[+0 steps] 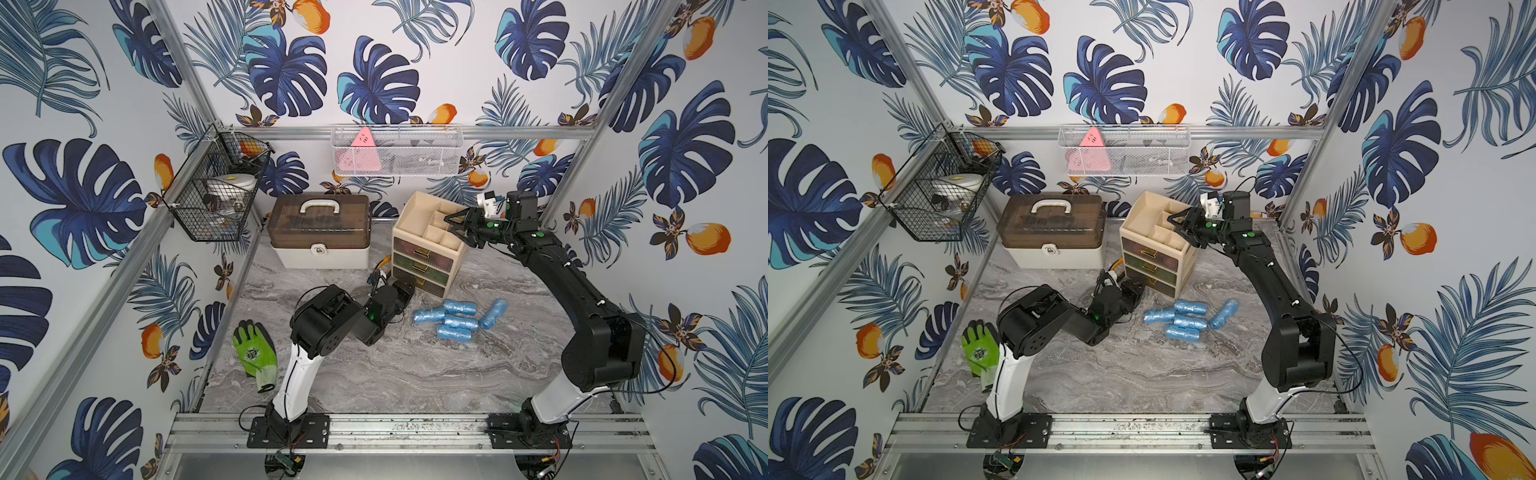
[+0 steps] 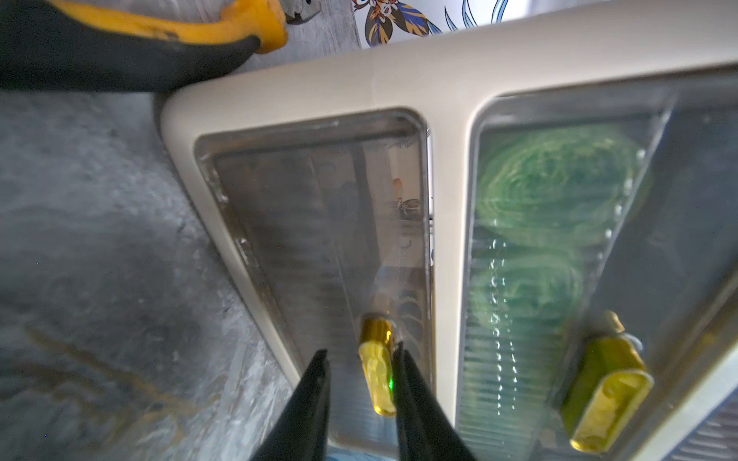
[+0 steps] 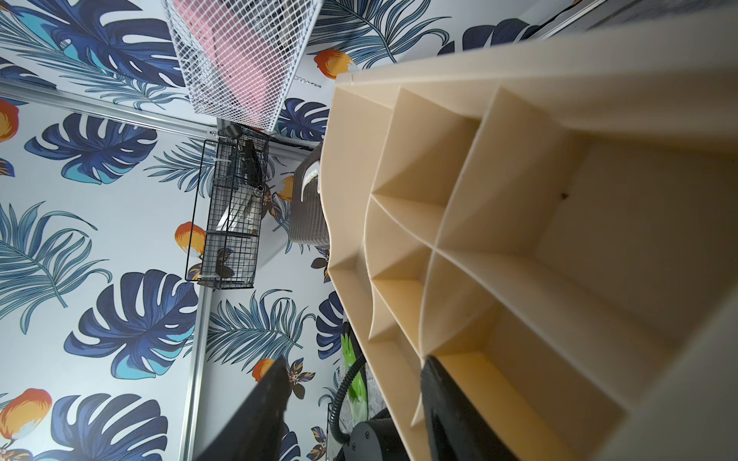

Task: Sort the rolls of trash bags by color and place them into the drawer
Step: Open the drawer in the storage box.

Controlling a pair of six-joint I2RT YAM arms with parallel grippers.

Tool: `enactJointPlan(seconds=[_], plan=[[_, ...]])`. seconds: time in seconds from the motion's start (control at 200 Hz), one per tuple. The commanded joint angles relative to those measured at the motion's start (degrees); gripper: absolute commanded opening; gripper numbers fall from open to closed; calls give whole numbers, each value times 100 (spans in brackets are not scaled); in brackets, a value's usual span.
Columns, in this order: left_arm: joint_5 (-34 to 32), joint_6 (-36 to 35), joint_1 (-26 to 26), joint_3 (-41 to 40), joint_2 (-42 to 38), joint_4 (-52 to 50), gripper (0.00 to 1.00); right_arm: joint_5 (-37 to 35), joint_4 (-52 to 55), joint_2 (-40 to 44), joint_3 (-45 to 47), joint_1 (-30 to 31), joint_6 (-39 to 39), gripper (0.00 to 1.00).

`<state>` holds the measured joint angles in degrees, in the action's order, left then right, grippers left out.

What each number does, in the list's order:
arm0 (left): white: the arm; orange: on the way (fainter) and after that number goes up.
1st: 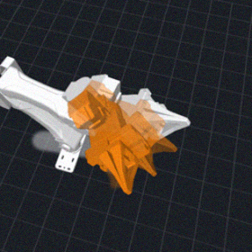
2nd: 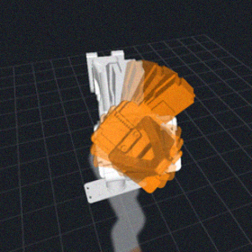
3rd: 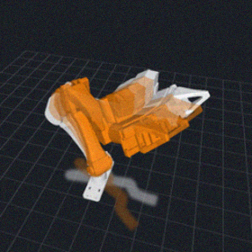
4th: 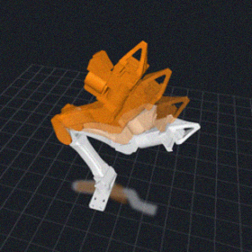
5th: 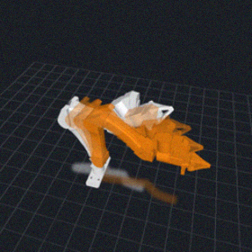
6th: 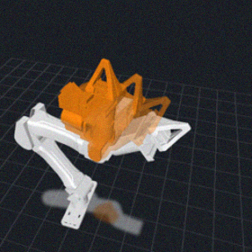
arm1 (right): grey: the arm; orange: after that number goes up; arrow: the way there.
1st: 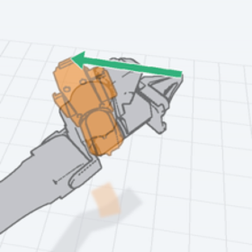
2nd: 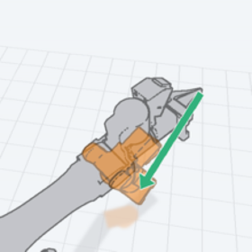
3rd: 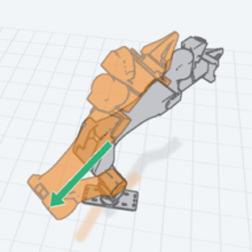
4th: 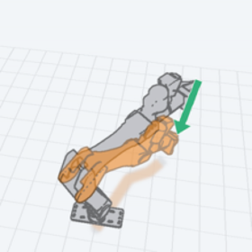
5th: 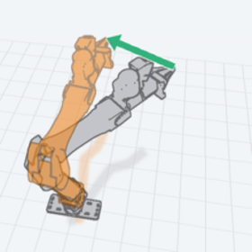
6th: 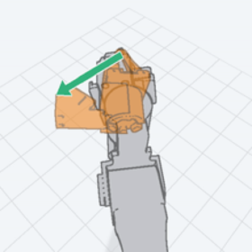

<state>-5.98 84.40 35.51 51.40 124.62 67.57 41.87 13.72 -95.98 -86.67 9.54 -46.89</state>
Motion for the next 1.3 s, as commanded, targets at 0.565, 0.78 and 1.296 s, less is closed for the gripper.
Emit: enactJointPlan(seconds=[0.565,0.78,1.296], plan=[[-8,104,-34,305,369,620,32,-161,597,-140,85,-13,-198,56],[30,30,-30,381,438,861,28,-153,627,-138,54,-5,-180,56],[150,41,-30,627,627,810,28,-117,593,-149,81,-5,-206,56]])
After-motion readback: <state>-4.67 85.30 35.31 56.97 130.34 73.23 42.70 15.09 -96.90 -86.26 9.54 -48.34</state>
